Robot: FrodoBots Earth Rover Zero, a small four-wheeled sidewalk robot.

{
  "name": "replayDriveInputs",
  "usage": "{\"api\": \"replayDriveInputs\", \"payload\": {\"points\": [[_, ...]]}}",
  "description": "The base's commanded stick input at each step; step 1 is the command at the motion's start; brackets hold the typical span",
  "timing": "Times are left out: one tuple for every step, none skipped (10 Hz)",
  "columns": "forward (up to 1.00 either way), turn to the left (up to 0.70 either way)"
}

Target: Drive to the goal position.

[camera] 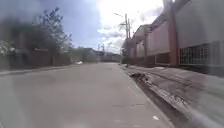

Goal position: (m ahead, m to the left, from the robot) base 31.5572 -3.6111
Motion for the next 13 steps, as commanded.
{"api": "replayDriveInputs", "payload": {"points": [[1.00, -0.05], [1.00, -0.17], [1.00, -0.37], [1.00, -0.38], [1.00, -0.38], [1.00, -0.38], [1.00, -0.32], [1.00, 0.02], [1.00, 0.00], [1.00, 0.00], [1.00, 0.00], [1.00, 0.00], [1.00, 0.00]]}}
